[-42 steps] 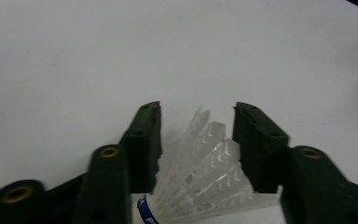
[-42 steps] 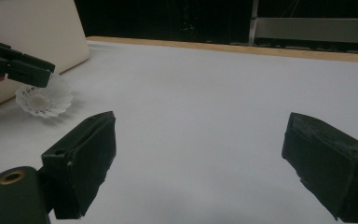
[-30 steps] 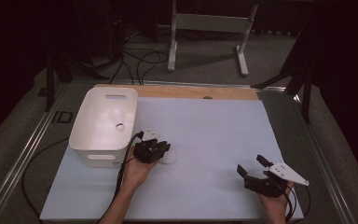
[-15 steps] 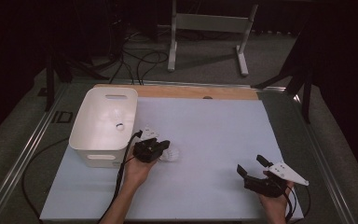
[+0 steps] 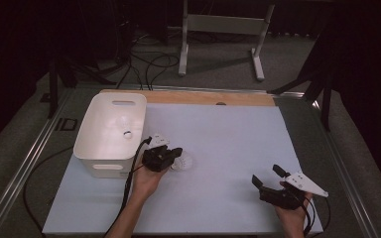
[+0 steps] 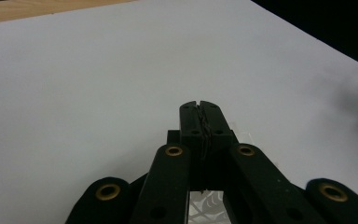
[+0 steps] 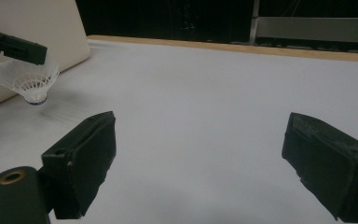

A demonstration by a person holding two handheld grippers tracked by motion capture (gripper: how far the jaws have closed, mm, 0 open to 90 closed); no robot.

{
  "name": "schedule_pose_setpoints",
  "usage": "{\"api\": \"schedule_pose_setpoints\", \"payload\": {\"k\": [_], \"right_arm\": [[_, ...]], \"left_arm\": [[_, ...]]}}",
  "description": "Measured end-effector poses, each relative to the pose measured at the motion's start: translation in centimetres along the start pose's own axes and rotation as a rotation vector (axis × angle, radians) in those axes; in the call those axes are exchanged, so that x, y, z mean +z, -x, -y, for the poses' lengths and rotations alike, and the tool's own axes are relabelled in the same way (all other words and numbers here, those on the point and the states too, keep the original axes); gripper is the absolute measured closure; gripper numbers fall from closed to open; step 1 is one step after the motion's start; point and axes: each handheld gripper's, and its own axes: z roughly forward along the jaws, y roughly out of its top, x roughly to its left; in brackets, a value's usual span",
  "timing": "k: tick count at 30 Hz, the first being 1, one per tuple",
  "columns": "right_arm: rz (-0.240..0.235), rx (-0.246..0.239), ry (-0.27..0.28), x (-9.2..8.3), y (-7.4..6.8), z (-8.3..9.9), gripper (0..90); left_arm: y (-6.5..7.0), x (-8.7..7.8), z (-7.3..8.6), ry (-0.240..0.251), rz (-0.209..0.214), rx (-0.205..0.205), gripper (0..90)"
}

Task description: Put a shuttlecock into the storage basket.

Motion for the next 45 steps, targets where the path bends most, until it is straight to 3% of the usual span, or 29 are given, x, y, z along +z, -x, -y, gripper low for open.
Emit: {"api": "schedule_pose_setpoints", "payload": {"k": [45], "right_arm": [[0.001, -0.002, 0.001, 0.0, 0.0, 0.0, 9.9]], "left_arm": [[0.7, -1.4, -3.0, 0.025, 0.098, 0.062, 90.0]]}}
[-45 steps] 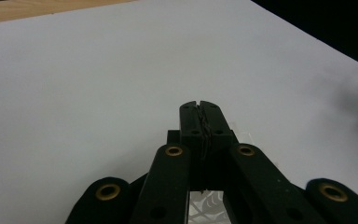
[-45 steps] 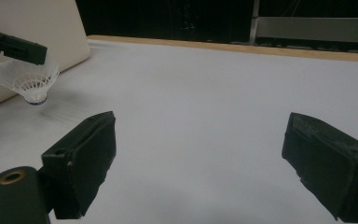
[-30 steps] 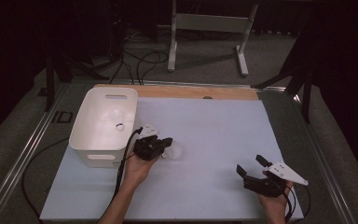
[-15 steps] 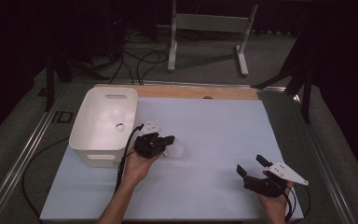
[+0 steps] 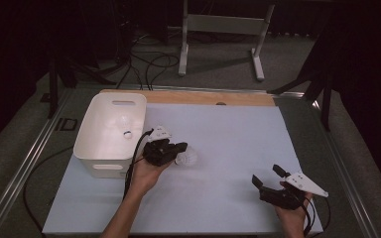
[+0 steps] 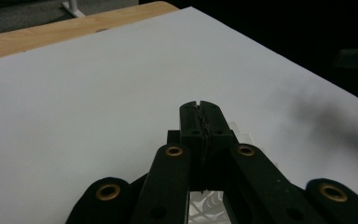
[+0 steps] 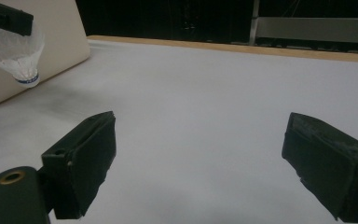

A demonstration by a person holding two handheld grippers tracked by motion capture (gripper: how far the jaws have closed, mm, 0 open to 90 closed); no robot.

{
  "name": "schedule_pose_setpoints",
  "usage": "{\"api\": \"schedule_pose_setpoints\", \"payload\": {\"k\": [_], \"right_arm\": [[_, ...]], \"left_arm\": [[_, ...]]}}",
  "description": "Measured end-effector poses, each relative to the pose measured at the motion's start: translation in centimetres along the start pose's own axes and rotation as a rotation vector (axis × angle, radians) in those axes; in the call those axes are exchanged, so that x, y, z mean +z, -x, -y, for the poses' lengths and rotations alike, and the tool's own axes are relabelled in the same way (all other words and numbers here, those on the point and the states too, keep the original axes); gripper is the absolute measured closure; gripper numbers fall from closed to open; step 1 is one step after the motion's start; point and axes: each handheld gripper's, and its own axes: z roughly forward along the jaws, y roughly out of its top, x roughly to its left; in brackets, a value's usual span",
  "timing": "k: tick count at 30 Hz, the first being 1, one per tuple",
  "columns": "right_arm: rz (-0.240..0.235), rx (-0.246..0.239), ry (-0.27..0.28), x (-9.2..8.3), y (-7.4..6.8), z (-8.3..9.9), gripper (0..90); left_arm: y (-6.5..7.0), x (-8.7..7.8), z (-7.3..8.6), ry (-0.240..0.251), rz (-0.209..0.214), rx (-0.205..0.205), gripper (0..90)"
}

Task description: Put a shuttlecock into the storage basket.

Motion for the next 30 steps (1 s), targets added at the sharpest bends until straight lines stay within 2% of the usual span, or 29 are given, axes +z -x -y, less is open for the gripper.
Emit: {"api": "schedule_pose_setpoints", "payload": {"k": [30], "right_arm": [[-0.003, 0.003, -0.001, 0.0, 0.0, 0.0, 9.9]], "left_arm": [[0.7, -1.0, -2.0, 0.011, 0.062, 0.042, 90.0]]}}
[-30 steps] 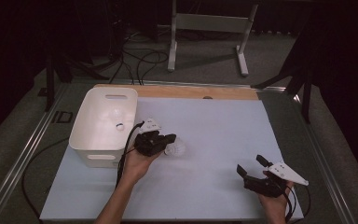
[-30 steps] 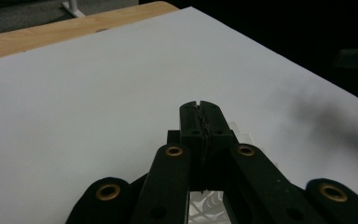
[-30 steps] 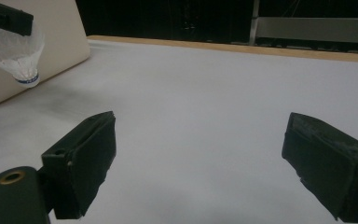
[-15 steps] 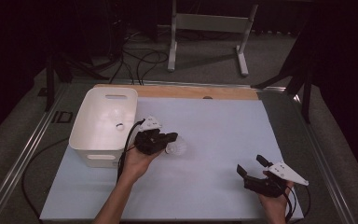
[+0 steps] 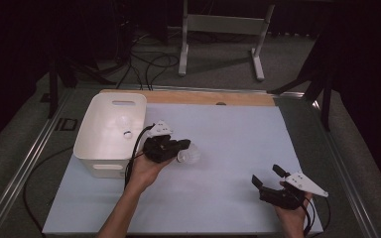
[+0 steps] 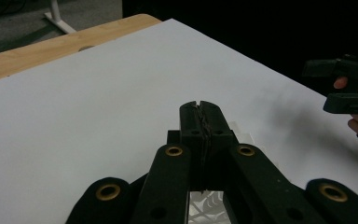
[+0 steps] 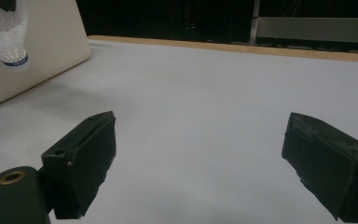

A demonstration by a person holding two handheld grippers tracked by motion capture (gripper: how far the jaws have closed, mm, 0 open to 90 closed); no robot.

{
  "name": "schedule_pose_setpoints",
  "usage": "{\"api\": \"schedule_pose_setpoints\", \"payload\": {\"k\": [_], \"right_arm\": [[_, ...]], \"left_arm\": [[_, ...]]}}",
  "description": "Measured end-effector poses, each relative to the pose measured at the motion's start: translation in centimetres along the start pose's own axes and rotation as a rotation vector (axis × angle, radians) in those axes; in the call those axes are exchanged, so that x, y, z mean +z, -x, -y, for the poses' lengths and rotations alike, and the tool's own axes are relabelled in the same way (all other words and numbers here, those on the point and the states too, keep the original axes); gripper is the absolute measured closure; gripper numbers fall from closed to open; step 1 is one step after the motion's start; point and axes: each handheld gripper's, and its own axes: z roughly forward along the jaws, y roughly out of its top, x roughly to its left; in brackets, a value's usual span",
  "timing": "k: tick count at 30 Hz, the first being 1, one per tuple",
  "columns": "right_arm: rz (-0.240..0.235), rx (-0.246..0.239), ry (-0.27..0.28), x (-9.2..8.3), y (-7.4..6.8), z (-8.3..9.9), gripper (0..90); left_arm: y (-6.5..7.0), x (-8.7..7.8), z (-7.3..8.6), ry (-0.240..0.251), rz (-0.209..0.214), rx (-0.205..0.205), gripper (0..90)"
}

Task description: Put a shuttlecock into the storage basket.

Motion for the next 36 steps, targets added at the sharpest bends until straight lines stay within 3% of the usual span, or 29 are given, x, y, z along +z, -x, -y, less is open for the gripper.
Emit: {"api": "schedule_pose_setpoints", "payload": {"k": [36], "right_arm": [[0.002, -0.001, 0.003, 0.0, 0.1, 0.0, 9.9]], "left_arm": [[-0.8, -1.5, -1.8, 0.022, 0.047, 0.007, 90.0]]}}
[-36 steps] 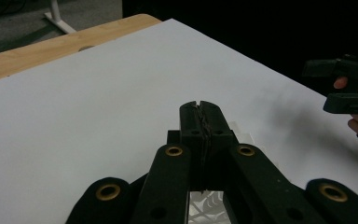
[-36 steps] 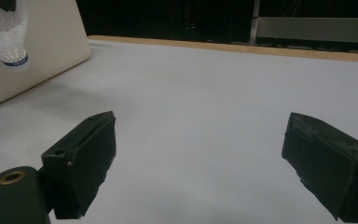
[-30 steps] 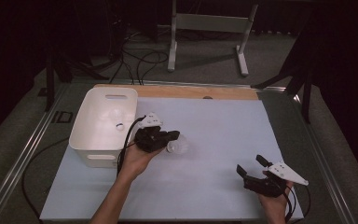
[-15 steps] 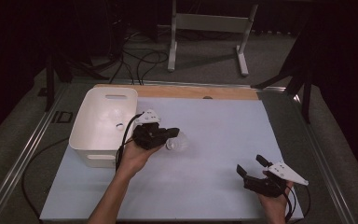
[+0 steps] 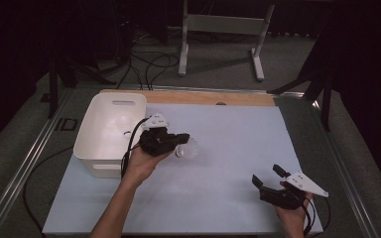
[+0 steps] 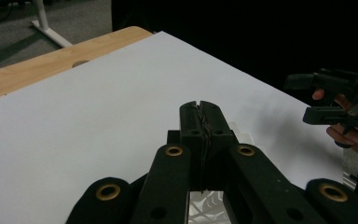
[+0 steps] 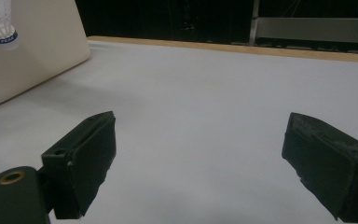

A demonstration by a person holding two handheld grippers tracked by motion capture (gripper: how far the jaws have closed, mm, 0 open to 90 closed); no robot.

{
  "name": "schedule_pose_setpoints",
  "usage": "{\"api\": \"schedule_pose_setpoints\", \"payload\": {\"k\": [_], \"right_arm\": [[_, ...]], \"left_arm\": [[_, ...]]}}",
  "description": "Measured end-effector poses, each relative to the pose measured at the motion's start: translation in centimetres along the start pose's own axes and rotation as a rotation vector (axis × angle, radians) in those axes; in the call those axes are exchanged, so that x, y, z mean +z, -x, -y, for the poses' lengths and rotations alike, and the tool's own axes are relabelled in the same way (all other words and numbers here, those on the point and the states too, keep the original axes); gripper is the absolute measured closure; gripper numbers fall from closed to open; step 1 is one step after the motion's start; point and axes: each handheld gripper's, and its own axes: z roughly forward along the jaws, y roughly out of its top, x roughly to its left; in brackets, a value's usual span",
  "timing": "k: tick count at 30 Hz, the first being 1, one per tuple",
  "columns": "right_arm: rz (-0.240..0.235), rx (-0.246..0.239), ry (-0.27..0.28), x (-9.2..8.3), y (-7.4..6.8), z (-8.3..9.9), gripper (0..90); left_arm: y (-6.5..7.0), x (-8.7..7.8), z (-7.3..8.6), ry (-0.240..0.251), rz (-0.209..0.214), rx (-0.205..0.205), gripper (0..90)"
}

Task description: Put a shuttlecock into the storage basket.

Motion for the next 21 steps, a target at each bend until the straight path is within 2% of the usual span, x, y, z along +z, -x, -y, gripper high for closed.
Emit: {"api": "schedule_pose_setpoints", "payload": {"k": [21], "right_arm": [[-0.001, 0.003, 0.001, -0.03, 0.01, 0.00, 9.9]], "left_arm": [[-0.59, -1.04, -0.78, 0.017, 0.010, -0.004, 90.0]]}}
